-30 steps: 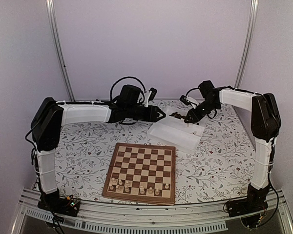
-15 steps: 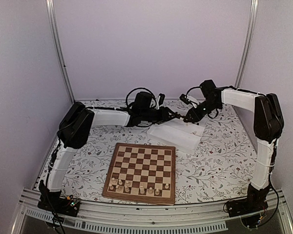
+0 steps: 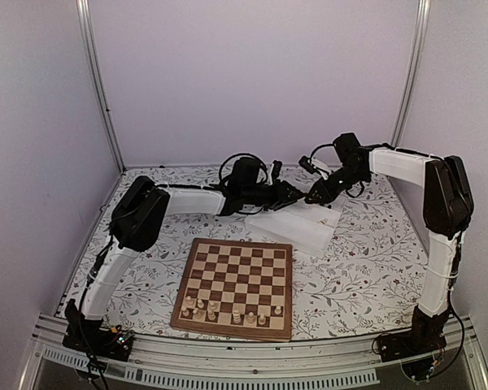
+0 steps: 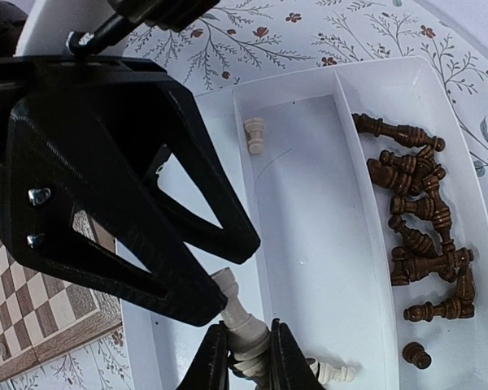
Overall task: Set up the chess pieces on the board
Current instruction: Pick up the chess piece from the storage box, then place the chess piece on the chessboard.
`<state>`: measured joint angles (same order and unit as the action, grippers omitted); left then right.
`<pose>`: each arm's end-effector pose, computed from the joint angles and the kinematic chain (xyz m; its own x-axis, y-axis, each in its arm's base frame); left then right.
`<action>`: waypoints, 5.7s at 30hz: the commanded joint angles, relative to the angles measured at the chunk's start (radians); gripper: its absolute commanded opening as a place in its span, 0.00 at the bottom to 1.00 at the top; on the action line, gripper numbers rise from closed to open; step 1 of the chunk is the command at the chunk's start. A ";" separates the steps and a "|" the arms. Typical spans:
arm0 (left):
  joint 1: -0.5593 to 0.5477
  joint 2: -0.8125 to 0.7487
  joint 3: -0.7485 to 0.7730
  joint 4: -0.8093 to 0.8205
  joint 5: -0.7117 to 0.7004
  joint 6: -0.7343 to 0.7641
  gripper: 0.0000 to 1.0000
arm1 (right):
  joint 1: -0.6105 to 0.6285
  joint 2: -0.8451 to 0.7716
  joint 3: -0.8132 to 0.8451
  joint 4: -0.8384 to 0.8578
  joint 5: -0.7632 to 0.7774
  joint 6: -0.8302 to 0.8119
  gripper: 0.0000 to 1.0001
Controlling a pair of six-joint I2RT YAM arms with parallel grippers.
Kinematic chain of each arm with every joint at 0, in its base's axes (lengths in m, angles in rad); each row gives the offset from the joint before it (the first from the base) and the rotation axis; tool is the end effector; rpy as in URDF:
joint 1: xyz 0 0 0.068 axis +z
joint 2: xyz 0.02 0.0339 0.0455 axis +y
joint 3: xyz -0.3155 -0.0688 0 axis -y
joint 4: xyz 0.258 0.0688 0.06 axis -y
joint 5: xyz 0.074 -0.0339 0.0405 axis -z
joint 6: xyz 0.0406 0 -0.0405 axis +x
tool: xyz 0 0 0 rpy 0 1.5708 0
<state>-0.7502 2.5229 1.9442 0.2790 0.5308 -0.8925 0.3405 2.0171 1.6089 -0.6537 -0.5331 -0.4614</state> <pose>0.4469 -0.4445 0.1734 -0.8688 -0.1082 -0.4831 0.4228 0.3457 -0.8377 0.4360 0.1764 0.2556 -0.5051 -0.5857 -0.6338 -0.8330 0.5230 0.1805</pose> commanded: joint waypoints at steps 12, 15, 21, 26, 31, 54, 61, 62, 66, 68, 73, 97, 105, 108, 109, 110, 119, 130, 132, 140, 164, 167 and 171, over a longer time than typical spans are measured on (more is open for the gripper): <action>-0.022 0.066 0.070 0.108 0.071 -0.084 0.18 | 0.008 -0.043 -0.022 0.011 -0.023 -0.014 0.12; -0.023 0.079 0.077 0.127 0.080 -0.102 0.12 | 0.007 -0.047 -0.024 0.011 -0.018 -0.016 0.13; -0.020 0.081 0.075 0.159 0.078 -0.112 0.04 | -0.037 -0.055 -0.035 0.008 -0.040 -0.005 0.39; -0.017 0.077 0.076 0.175 0.076 -0.119 0.03 | -0.046 -0.069 -0.086 -0.002 -0.019 -0.066 0.45; -0.017 0.077 0.076 0.182 0.087 -0.132 0.01 | -0.045 -0.070 -0.111 0.031 -0.046 -0.066 0.43; 0.032 -0.047 0.022 0.108 0.071 -0.032 0.00 | -0.105 -0.040 -0.123 0.071 -0.094 -0.054 0.05; 0.055 -0.214 -0.096 -0.046 0.037 0.136 0.00 | -0.120 -0.033 -0.141 0.086 -0.098 -0.055 0.05; 0.051 -0.236 -0.105 -0.091 0.037 0.175 0.00 | -0.119 -0.030 -0.140 0.086 -0.101 -0.054 0.05; 0.004 -0.359 -0.173 -0.343 -0.016 0.417 0.02 | -0.120 -0.022 -0.138 0.090 -0.093 -0.058 0.05; -0.038 -0.429 -0.215 -0.485 -0.089 0.538 0.03 | -0.120 -0.019 -0.138 0.093 -0.088 -0.058 0.05; -0.194 -0.605 -0.326 -0.756 -0.327 0.762 0.03 | -0.121 -0.015 -0.135 0.095 -0.090 -0.053 0.06; -0.636 -0.593 -0.439 -1.005 -0.575 0.891 0.02 | -0.120 -0.017 -0.167 0.117 -0.059 -0.064 0.06; -0.662 -0.551 -0.409 -1.012 -0.565 0.891 0.02 | -0.120 -0.021 -0.168 0.116 -0.061 -0.062 0.06; -0.667 -0.536 -0.404 -1.012 -0.556 0.891 0.03 | -0.120 -0.021 -0.168 0.116 -0.061 -0.064 0.06; -0.670 -0.533 -0.403 -1.013 -0.554 0.891 0.03 | -0.120 -0.021 -0.168 0.117 -0.061 -0.064 0.06; -0.671 -0.528 -0.401 -1.013 -0.553 0.891 0.03 | -0.120 -0.023 -0.168 0.117 -0.061 -0.065 0.07; -0.674 -0.501 -0.390 -1.021 -0.564 0.891 0.05 | -0.120 -0.024 -0.170 0.116 -0.065 -0.064 0.07; -0.674 -0.482 -0.380 -1.027 -0.583 0.886 0.15 | -0.119 -0.023 -0.172 0.115 -0.068 -0.064 0.07; -0.674 -0.479 -0.378 -1.027 -0.582 0.884 0.18 | -0.121 -0.024 -0.171 0.115 -0.069 -0.064 0.07; -0.675 -0.503 -0.368 -1.019 -0.588 0.872 0.29 | -0.120 -0.022 -0.168 0.114 -0.078 -0.060 0.07; -0.168 -0.597 -0.475 0.080 -0.309 0.562 0.42 | -0.172 -0.156 -0.110 0.108 -0.698 0.140 0.07; -0.141 -0.528 -0.507 0.316 -0.230 0.465 0.44 | -0.180 -0.169 -0.128 0.152 -0.767 0.192 0.07; -0.135 -0.427 -0.444 0.416 -0.168 0.424 0.44 | -0.179 -0.179 -0.148 0.211 -0.815 0.264 0.07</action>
<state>-0.8913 2.0060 1.4639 0.4511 0.2420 -0.3729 0.1627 1.8858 1.4769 -0.5179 -1.2232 -0.2951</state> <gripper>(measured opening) 0.439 0.123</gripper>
